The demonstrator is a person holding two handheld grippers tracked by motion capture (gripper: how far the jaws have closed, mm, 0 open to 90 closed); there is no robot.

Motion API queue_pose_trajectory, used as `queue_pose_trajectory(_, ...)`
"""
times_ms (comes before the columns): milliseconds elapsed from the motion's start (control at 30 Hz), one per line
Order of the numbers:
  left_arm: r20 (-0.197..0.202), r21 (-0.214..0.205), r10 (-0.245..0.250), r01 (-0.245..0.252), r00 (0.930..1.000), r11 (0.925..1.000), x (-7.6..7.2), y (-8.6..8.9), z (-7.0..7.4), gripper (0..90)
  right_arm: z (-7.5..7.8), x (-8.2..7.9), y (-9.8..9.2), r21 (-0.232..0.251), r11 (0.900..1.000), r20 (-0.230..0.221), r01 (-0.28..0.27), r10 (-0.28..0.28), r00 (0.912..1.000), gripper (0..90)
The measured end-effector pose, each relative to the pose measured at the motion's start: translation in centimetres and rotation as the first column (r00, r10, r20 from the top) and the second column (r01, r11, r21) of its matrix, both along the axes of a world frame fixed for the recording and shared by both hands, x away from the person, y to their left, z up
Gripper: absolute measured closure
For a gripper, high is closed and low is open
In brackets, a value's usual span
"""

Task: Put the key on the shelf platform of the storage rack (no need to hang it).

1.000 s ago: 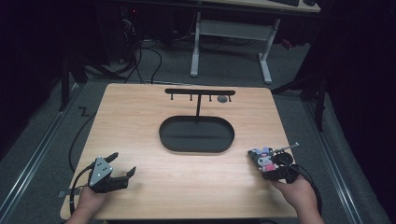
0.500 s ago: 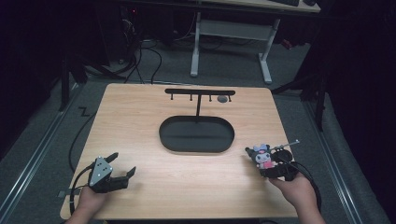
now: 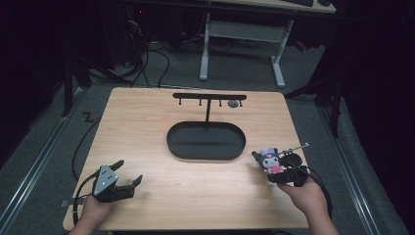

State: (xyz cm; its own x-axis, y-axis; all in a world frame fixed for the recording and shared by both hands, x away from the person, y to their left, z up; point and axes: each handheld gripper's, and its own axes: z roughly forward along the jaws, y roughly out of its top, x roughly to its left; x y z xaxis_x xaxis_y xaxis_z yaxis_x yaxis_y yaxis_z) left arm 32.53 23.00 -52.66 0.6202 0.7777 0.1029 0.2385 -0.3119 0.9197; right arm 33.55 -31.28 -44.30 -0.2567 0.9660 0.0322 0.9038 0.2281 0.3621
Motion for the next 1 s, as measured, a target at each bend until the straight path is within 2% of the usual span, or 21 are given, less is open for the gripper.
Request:
queue_pose_trajectory(467, 0.001, 0.0, -0.001, 0.001, 1.0, 1.0, 0.0, 0.0, 0.0, 15.4, 2.0, 1.1, 1.8, -0.004, 0.9995, 0.04, -0.032, 0.032, 0.9987, 47.2)
queue_pose_trajectory(1000, 0.002, -0.021, 0.012, -0.012, 0.9999, 0.9997, -0.1, 0.2, 0.0, 15.4, 3.2, 2.6, 4.3, -0.002, 0.998, 0.069, -0.064, 0.064, 0.9956, 47.3)
